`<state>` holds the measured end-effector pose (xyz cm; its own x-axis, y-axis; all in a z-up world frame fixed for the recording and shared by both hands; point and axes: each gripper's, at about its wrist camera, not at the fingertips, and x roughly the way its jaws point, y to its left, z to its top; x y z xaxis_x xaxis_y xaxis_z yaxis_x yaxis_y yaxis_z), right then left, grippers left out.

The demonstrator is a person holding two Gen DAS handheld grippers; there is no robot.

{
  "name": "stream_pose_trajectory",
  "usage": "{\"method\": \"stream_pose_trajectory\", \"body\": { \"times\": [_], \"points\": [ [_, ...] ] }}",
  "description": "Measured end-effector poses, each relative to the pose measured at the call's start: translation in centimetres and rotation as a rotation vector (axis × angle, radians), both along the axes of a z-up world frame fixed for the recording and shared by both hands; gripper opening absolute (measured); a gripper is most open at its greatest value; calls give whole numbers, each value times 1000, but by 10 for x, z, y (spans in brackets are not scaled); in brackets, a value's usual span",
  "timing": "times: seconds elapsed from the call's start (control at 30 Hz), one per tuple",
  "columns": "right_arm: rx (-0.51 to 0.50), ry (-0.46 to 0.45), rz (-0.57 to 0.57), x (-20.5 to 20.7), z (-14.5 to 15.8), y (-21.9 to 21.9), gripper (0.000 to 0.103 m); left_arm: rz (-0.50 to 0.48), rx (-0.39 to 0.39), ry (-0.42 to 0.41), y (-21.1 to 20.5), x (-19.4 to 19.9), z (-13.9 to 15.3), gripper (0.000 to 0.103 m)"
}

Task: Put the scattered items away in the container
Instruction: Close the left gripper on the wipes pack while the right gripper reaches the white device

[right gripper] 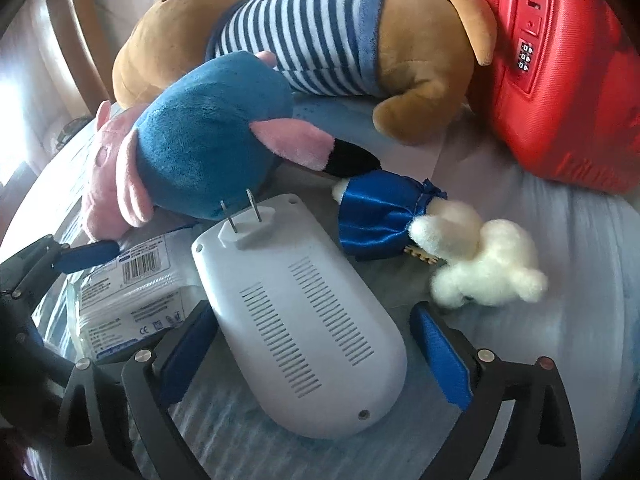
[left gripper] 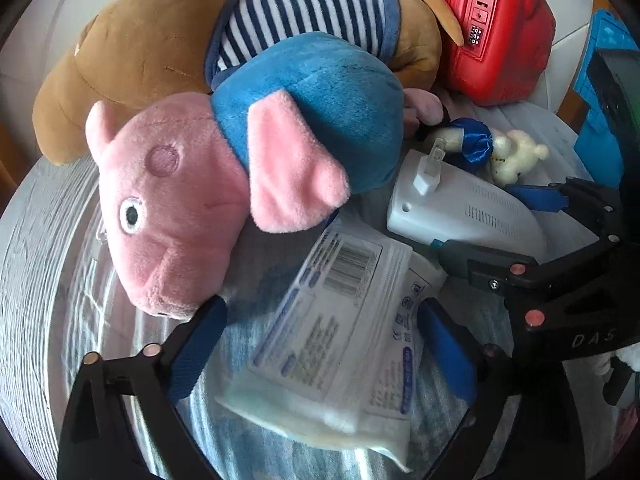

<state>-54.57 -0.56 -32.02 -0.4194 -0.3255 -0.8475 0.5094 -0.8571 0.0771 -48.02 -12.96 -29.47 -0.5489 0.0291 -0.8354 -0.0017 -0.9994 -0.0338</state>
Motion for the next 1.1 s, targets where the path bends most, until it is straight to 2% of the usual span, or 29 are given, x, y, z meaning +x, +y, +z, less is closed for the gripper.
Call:
{"method": "stream_pose_trajectory", "body": {
  "times": [0.03, 0.07, 0.17, 0.33, 0.47, 0.57, 0.6, 0.67, 0.7, 0.73, 0.87, 0.93, 1.07, 1.1],
  "points": [
    [11, -1, -7, 2, 2, 1, 86, 5, 17, -5, -2, 3, 2, 75],
    [15, -4, -14, 6, 2, 4, 84, 11, 28, -12, -4, 5, 4, 66],
    [36, -33, -44, 14, 4, 14, 78, 17, 50, -36, -12, 14, 8, 62],
    [43, -75, -70, 27, 7, 31, 77, -13, 43, -49, -9, 23, 8, 62],
    [54, -71, -63, 22, 7, 31, 78, 0, 60, -58, -9, 19, 7, 62],
    [65, -60, -49, 19, 5, 28, 87, 2, 47, -54, -5, 16, 7, 63],
    [70, -53, -43, 18, 4, 26, 93, 3, 42, -52, -4, 16, 7, 63],
    [94, -31, -36, 18, 1, 23, 96, 12, 45, -47, -3, 15, 7, 61],
    [107, -18, -45, 18, 1, 23, 92, 19, 51, -47, -3, 16, 8, 59],
    [98, -16, -53, 18, 3, 25, 77, 27, 58, -49, -3, 16, 10, 55],
    [71, -39, -64, 22, 14, 32, 76, 38, 36, -52, 8, 25, 27, 52],
    [58, -43, -67, 31, 23, 35, 76, 40, 33, -53, -5, 31, 42, 52],
    [36, -43, -83, 56, 50, 40, 75, 44, 40, -40, -32, 74, 36, 52],
    [33, -48, -86, 64, 51, 22, 75, 43, 42, -36, -34, 82, 36, 52]
  ]
}}
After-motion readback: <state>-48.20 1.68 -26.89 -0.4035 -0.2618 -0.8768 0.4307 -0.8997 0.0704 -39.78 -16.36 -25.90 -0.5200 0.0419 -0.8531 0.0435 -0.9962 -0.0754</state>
